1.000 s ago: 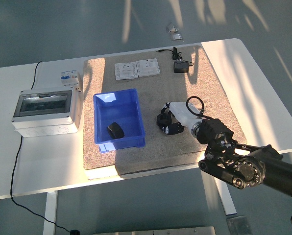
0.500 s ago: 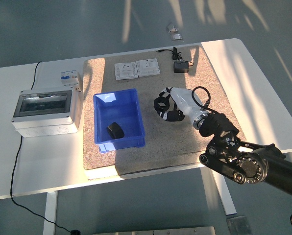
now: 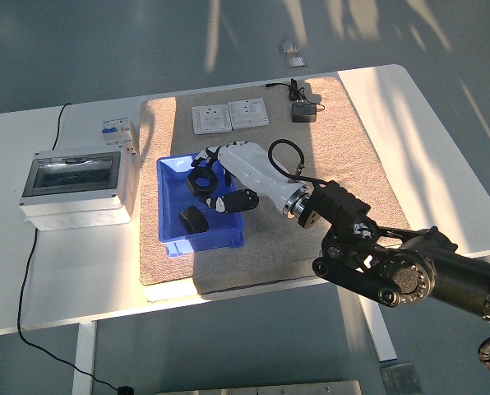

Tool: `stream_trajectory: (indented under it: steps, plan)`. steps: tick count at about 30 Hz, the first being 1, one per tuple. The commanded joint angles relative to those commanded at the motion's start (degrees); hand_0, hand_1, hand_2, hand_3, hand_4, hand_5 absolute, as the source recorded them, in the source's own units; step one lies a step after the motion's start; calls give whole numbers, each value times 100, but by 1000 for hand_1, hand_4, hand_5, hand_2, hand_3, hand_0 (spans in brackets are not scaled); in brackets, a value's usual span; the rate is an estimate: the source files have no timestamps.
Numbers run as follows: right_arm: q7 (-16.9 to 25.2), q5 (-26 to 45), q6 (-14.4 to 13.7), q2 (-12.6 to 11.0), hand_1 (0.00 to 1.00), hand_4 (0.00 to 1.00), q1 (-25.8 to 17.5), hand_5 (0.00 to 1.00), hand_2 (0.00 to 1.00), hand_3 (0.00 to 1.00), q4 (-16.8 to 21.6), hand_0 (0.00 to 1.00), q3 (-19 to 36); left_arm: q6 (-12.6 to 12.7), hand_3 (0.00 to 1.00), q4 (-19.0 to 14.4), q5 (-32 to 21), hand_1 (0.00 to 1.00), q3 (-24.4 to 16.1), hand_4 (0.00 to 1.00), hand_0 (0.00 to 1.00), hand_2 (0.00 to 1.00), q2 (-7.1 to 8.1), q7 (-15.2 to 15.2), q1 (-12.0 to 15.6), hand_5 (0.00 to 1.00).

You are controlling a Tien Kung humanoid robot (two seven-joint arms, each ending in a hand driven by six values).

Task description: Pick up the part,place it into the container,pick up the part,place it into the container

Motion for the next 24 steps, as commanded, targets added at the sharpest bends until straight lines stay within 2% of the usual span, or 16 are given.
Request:
stream_trajectory:
  steps: [1, 2, 7, 8, 13, 14, 16, 22, 24]
  plan:
    - [-20, -23, 87, 13, 384, 338, 7, 2, 436, 553, -23, 738, -22, 1, 741, 0, -2, 661, 1, 766, 677, 656, 1, -1, -3, 824]
    - [-36, -37, 146, 21, 630, 353, 11, 2, 658, 651, -34, 837, -35, 2, 738, 0, -4, 660, 1, 766, 677, 655, 2, -2, -4, 825]
    - [-43, -336, 538, 32, 630, 353, 20, 2, 658, 651, -13, 837, -4, 11, 738, 0, -34, 660, 18, 766, 677, 655, 3, -6, -4, 825]
    - [-43, -395, 598, 31, 838, 418, 20, 2, 805, 713, -2, 998, 7, 12, 737, 0, -40, 661, 21, 766, 677, 655, 3, -7, -2, 825]
    - [-86, -572, 826, 30, 838, 418, 13, 2, 805, 713, 21, 998, 57, 14, 737, 0, -47, 661, 30, 766, 677, 655, 6, -8, 4, 825]
    - [-89, -574, 837, 28, 909, 421, 8, 2, 876, 798, 18, 998, 66, 15, 735, 0, -48, 660, 32, 767, 677, 655, 6, -7, 6, 824]
    - [-93, -556, 844, 22, 909, 421, -11, 2, 876, 798, 9, 998, 90, 16, 735, 0, -52, 660, 37, 767, 677, 655, 6, -7, 10, 824]
    - [-12, -401, 738, -7, 911, 420, -90, 2, 881, 814, -38, 998, 149, 21, 735, 0, -67, 660, 45, 767, 677, 656, 5, -12, 17, 824]
    - [133, -276, 543, -33, 911, 420, -143, 2, 881, 814, -51, 998, 206, 23, 735, 0, -66, 660, 42, 767, 677, 656, 3, -15, 17, 824]
